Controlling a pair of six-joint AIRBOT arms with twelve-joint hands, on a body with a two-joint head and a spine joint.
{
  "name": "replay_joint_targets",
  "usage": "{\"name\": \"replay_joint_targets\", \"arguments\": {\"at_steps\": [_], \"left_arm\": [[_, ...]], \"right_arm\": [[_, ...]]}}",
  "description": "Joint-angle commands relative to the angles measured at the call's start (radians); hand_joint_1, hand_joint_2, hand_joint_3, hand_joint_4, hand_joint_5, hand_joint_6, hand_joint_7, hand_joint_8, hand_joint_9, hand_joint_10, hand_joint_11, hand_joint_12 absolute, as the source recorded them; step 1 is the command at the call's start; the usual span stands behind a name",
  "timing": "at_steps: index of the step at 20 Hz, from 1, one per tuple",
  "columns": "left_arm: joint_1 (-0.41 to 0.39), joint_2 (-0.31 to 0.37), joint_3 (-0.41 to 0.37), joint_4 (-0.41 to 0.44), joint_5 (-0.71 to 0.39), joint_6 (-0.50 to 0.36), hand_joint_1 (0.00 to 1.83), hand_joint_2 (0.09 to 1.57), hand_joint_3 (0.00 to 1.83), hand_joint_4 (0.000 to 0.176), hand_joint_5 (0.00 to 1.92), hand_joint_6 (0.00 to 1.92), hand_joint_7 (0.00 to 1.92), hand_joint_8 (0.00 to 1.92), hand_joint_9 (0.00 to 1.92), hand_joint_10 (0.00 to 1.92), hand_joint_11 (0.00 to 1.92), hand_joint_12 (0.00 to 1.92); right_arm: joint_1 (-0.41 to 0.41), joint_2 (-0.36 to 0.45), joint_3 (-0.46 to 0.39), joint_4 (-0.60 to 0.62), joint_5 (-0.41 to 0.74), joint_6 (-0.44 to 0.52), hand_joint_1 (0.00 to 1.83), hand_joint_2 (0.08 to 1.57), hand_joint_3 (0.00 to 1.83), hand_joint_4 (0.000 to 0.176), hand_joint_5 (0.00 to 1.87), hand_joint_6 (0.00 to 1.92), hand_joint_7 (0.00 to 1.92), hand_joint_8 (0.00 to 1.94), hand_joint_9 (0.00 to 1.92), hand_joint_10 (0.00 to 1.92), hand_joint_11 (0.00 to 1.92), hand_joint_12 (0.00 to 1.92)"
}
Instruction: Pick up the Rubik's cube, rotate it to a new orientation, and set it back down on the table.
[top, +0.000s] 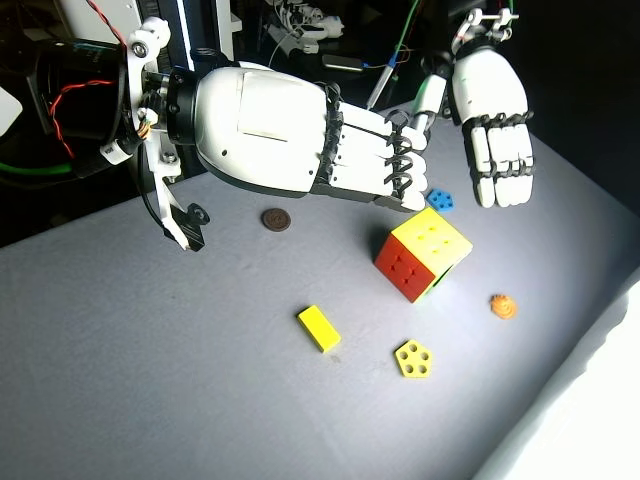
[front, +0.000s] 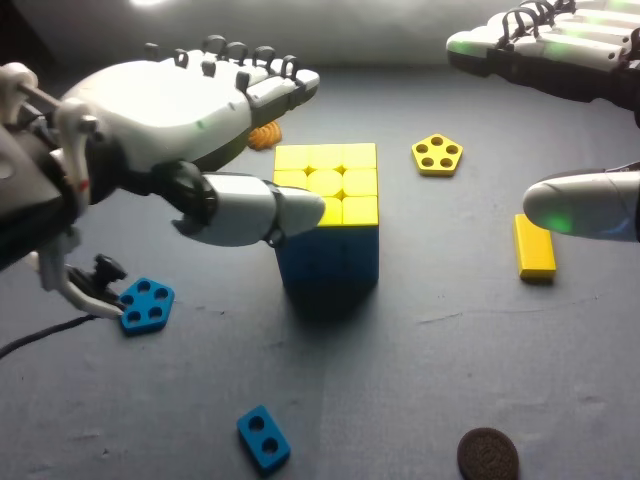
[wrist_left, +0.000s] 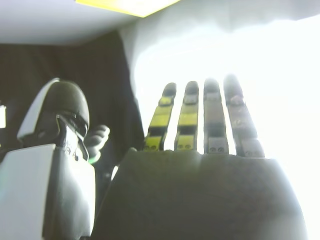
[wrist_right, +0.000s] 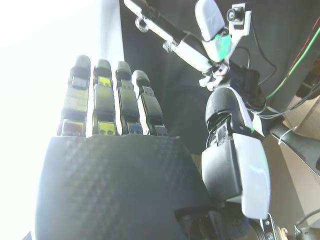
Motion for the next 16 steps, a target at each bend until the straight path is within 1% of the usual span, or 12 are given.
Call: {"name": "replay_joint_targets", "arguments": {"at_steps": [1, 2, 4, 5, 7, 8, 9, 11, 12, 14, 15, 16], "left_arm": [[-0.015, -0.009, 0.006, 0.008, -0.083, 0.015, 0.25, 1.21, 0.0, 0.0, 0.0, 0.0, 0.01, 0.0, 0.04, 0.0, 0.0, 0.32], [-0.017, -0.026, 0.015, -0.016, -0.091, 0.038, 0.3, 1.19, 0.0, 0.0, 0.0, 0.0, 0.01, 0.0, 0.04, 0.0, 0.0, 0.35], [-0.024, -0.059, 0.036, -0.063, -0.092, 0.083, 0.57, 1.13, 0.0, 0.0, 0.0, 0.0, 0.0, 0.0, 0.04, 0.0, 0.0, 0.33], [-0.025, -0.073, 0.046, -0.082, -0.095, 0.097, 0.67, 1.09, 0.0, 0.0, 0.0, 0.0, 0.0, 0.0, 0.03, 0.0, 0.0, 0.26], [-0.028, -0.099, 0.06, -0.145, -0.114, 0.143, 0.81, 1.01, 0.0, 0.0, 0.0, 0.0, 0.0, 0.0, 0.01, 0.0, 0.0, 0.2], [-0.028, -0.11, 0.062, -0.17, -0.127, 0.16, 0.85, 0.99, 0.0, 0.0, 0.0, 0.0, 0.0, 0.0, 0.0, 0.0, 0.0, 0.17], [-0.028, -0.122, 0.063, -0.2, -0.143, 0.184, 0.89, 0.97, 0.0, 0.0, 0.0, 0.0, 0.0, 0.0, 0.0, 0.0, 0.0, 0.16], [-0.023, -0.146, 0.071, -0.259, -0.157, 0.219, 0.95, 0.98, 0.0, 0.0, 0.0, 0.0, 0.0, 0.0, 0.0, 0.0, 0.0, 0.06], [-0.02, -0.157, 0.078, -0.268, -0.159, 0.221, 0.97, 0.99, 0.0, 0.0, 0.0, 0.0, 0.0, 0.0, 0.0, 0.0, 0.0, 0.01], [-0.018, -0.179, 0.095, -0.291, -0.16, 0.221, 0.97, 1.01, 0.01, 0.0, 0.0, 0.0, 0.0, 0.0, 0.0, 0.0, 0.0, 0.0], [-0.018, -0.19, 0.105, -0.307, -0.16, 0.221, 0.94, 1.02, 0.01, 0.0, 0.0, 0.0, 0.0, 0.0, 0.0, 0.0, 0.02, 0.01], [-0.019, -0.201, 0.115, -0.325, -0.161, 0.221, 0.93, 1.01, 0.01, 0.0, 0.0, 0.0, 0.0, 0.0, 0.0, 0.0, 0.02, 0.01]], "right_arm": [[0.007, 0.004, -0.004, 0.021, 0.118, 0.006, 0.08, 1.26, 0.0, 0.0, 0.05, 0.0, 0.11, 0.0, 0.1, 0.0, 0.0, 0.25], [0.007, 0.004, -0.004, 0.019, 0.118, 0.006, 0.09, 1.26, 0.0, 0.0, 0.06, 0.01, 0.11, 0.0, 0.1, 0.0, 0.0, 0.26], [0.007, 0.004, -0.005, 0.015, 0.118, 0.006, 0.11, 1.26, 0.0, 0.0, 0.06, 0.01, 0.1, 0.0, 0.09, 0.0, 0.0, 0.22], [0.007, 0.004, -0.005, 0.014, 0.118, 0.006, 0.11, 1.26, 0.0, 0.0, 0.05, 0.0, 0.09, 0.0, 0.08, 0.0, 0.0, 0.17], [0.007, 0.004, -0.006, 0.013, 0.118, 0.006, 0.13, 1.26, 0.0, 0.0, 0.06, 0.0, 0.09, 0.0, 0.07, 0.0, 0.0, 0.08], [0.007, 0.004, -0.006, 0.012, 0.118, 0.006, 0.14, 1.26, 0.0, 0.0, 0.07, 0.0, 0.11, 0.0, 0.08, 0.0, 0.0, 0.1], [0.007, 0.004, -0.007, 0.012, 0.118, 0.006, 0.13, 1.26, 0.0, 0.0, 0.06, 0.0, 0.1, 0.0, 0.07, 0.0, 0.0, 0.06], [0.007, 0.004, -0.008, 0.01, 0.118, 0.006, 0.12, 1.26, 0.0, 0.0, 0.06, 0.0, 0.08, 0.0, 0.06, 0.0, 0.0, 0.12], [0.007, 0.004, -0.008, 0.008, 0.118, 0.006, 0.11, 1.26, 0.0, 0.0, 0.04, 0.0, 0.08, 0.0, 0.07, 0.01, 0.0, 0.12], [0.007, 0.004, -0.008, 0.005, 0.118, 0.006, 0.12, 1.26, 0.0, 0.0, 0.05, 0.0, 0.09, 0.0, 0.1, 0.01, 0.0, 0.24], [0.007, 0.004, -0.009, 0.004, 0.118, 0.006, 0.12, 1.26, 0.0, 0.0, 0.05, 0.0, 0.09, 0.0, 0.09, 0.01, 0.0, 0.23], [0.007, 0.004, -0.009, 0.004, 0.118, 0.006, 0.09, 1.27, 0.0, 0.0, 0.03, 0.0, 0.07, 0.0, 0.06, 0.01, 0.0, 0.11]]}}
